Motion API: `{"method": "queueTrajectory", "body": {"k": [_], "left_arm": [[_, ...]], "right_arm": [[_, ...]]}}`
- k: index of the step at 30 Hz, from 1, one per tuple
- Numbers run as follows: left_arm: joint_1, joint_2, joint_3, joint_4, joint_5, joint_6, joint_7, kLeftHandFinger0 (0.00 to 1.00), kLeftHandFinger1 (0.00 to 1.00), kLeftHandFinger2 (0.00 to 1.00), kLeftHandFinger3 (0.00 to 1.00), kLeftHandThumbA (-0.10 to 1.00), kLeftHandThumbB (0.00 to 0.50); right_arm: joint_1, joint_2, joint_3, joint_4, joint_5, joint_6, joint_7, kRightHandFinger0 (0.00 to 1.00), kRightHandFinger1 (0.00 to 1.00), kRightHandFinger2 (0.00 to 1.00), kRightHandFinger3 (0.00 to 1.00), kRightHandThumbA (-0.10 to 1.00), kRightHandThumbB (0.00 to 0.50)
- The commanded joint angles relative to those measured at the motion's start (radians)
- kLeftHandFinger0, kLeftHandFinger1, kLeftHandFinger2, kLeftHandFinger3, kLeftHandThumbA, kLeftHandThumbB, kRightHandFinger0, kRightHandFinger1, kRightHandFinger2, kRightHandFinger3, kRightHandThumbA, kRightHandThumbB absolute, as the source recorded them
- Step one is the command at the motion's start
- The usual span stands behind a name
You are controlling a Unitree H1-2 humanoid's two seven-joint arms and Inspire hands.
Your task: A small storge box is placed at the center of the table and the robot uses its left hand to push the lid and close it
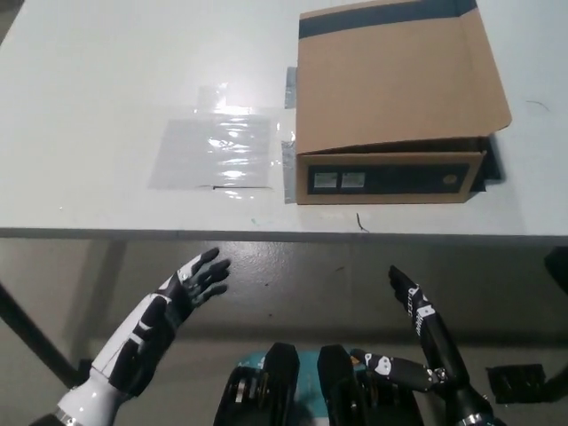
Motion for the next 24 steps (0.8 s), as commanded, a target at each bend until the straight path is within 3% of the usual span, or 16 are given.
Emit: {"method": "queueTrajectory", "body": {"k": [1, 5, 8, 12, 18, 24], "left_arm": [[-0.038, 0.020, 0.019, 0.120, 0.113, -0.160, 0.021, 1.00, 1.00, 1.00, 1.00, 1.00, 0.248], [-0.065, 0.018, 0.016, 0.217, 0.134, -0.184, 0.024, 1.00, 1.00, 1.00, 1.00, 1.00, 0.183], [-0.076, 0.016, 0.014, 0.267, 0.154, -0.203, 0.028, 1.00, 1.00, 1.00, 1.00, 1.00, 0.180], [-0.078, 0.014, 0.011, 0.316, 0.179, -0.215, 0.033, 1.00, 1.00, 1.00, 1.00, 1.00, 0.223], [-0.070, 0.006, 0.007, 0.332, 0.190, -0.225, 0.028, 1.00, 1.00, 1.00, 1.00, 1.00, 0.200], [-0.060, 0.001, 0.008, 0.323, 0.198, -0.211, 0.033, 1.00, 1.00, 1.00, 1.00, 1.00, 0.214]], "right_arm": [[0.007, 0.003, 0.006, -0.035, -0.046, -0.049, -0.036, 1.00, 1.00, 1.00, 1.00, 1.00, 0.375], [0.013, 0.000, 0.010, -0.032, -0.059, -0.049, -0.057, 1.00, 1.00, 1.00, 1.00, 1.00, 0.366], [0.013, -0.002, 0.010, -0.028, -0.053, -0.049, -0.054, 1.00, 1.00, 1.00, 1.00, 1.00, 0.370], [0.021, 0.002, 0.009, -0.036, -0.033, -0.049, -0.042, 1.00, 1.00, 1.00, 1.00, 1.00, 0.380], [0.034, 0.002, 0.011, -0.046, -0.029, -0.049, -0.040, 1.00, 1.00, 1.00, 1.00, 1.00, 0.374], [0.043, 0.002, 0.012, -0.056, -0.027, -0.049, -0.037, 1.00, 1.00, 1.00, 1.00, 1.00, 0.370]]}}
